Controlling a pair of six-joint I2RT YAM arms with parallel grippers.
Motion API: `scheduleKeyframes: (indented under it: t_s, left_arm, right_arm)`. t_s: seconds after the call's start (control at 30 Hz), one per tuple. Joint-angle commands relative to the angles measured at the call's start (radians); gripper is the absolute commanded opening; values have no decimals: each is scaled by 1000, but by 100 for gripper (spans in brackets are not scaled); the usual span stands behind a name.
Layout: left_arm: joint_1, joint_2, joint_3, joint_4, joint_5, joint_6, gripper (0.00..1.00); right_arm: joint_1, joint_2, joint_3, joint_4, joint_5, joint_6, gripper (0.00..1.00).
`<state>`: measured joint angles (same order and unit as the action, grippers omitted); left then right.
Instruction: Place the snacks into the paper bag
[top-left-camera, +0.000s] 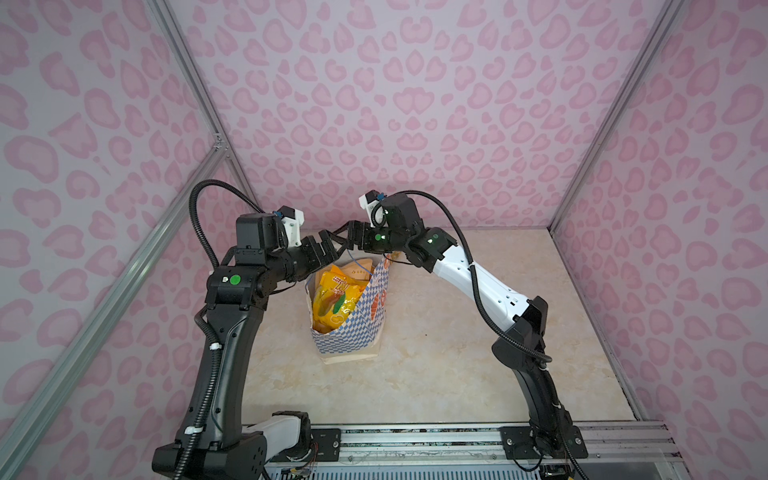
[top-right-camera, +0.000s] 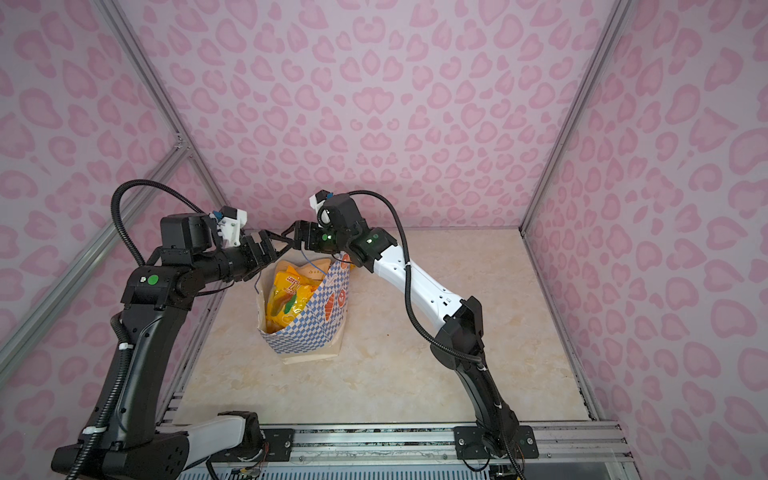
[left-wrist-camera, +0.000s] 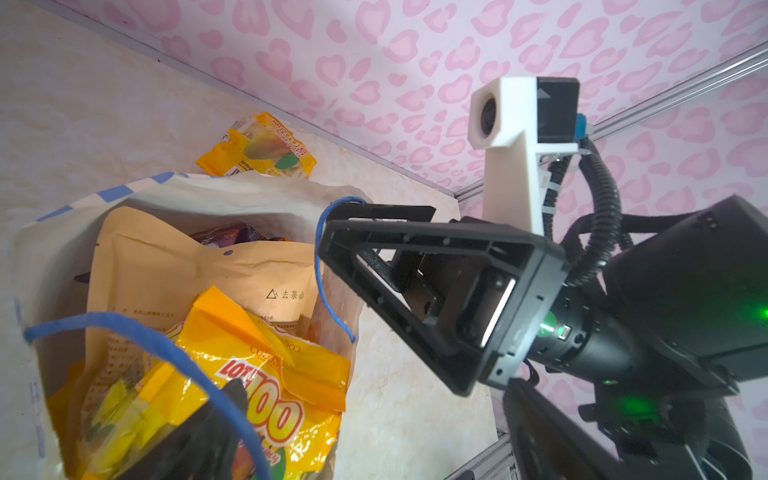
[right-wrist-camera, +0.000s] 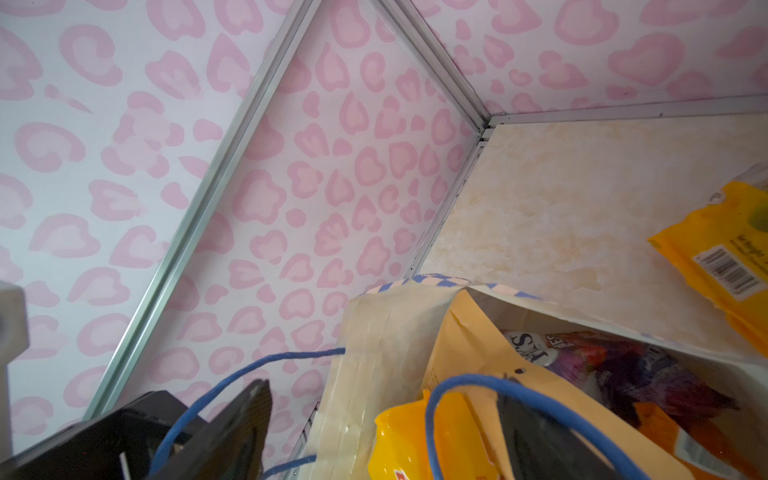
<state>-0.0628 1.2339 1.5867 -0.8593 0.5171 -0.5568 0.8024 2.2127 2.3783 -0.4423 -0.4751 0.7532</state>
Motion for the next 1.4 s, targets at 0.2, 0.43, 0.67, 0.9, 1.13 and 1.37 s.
scheduleKeyframes:
  t_s: [0.2,0.43,0.67,0.9,1.13,1.37]
  left_arm:
    - [6,-7,-1,26,-17,-6,99]
    - [6,-6,-7,33,-18,-11,99]
    - [8,27,3,110,56,-51,99]
    - [8,87,183,113,165,-70,99]
    - [9,20,249,64,54,-62,100]
    - [14,2,74,62,-1,-67,99]
  right_arm:
    - [15,-39,-89,107,-17,103,87]
    - [38,-54,-140,191,-48,163,86]
    - [19,-39,20,148,-119,117,85]
    - [-25,-156,40,136,-152,93,85]
    - [-4,-330,-129,167,-132,21,85]
    - [-7,-450,-398,263,-116,49,84]
